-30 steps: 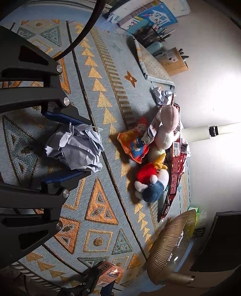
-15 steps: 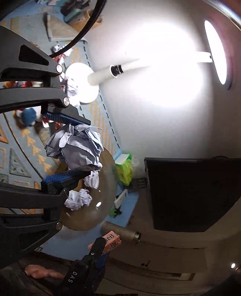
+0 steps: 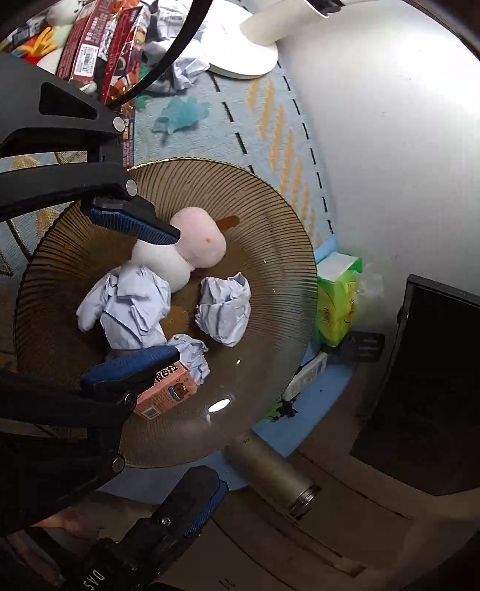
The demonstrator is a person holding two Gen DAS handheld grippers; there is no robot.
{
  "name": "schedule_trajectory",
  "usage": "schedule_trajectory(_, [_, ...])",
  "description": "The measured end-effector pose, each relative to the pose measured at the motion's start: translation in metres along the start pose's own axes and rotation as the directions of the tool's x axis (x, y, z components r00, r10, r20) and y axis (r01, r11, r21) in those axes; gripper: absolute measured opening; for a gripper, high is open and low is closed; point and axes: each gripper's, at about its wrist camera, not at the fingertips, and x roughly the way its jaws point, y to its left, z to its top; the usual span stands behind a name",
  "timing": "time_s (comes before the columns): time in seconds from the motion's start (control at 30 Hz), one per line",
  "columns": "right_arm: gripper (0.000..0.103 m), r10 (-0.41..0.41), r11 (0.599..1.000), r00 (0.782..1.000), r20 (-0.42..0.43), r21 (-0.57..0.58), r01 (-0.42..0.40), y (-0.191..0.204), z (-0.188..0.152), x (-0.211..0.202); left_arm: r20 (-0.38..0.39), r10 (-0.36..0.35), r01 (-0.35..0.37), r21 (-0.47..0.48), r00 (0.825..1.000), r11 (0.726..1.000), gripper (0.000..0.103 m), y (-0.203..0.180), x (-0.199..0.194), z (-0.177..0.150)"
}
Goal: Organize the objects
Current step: 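Carry the paper and pink box over the amber bowl and open both tools, then grasp the red-silver candy strip with the left tool while the right tool grasps the blue-white plush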
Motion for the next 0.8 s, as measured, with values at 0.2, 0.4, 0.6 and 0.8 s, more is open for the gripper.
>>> schedule_trajectory(0.2, [0.073,0.021,1.000,1.000,0.006,-0.019,-0.021,0.005,-0.009,-0.009,0.102,-0.038,0.043,-0.038,0.994,0.998,0.055,0.018,-0.046,-0.018])
schedule_trajectory(0.4, [0.075,0.076,0.989,0.997,0.016,-0.128,-0.074,0.049,-0.021,-0.026,0.292,0.024,-0.016,-0.028,0.956,0.999,0.055,0.043,-0.139,-0.048])
schedule_trajectory(0.6, [0.094,0.201,0.934,0.979,0.017,-0.303,-0.186,0.126,-0.049,-0.043,0.471,0.235,-0.239,-0.052,0.851,0.970,0.102,0.082,-0.226,-0.105])
schedule_trajectory(0.8, [0.094,0.240,0.845,0.964,-0.110,-0.464,-0.264,0.207,-0.102,-0.016,0.352,0.400,-0.331,-0.241,0.846,0.912,0.102,0.169,-0.228,-0.149])
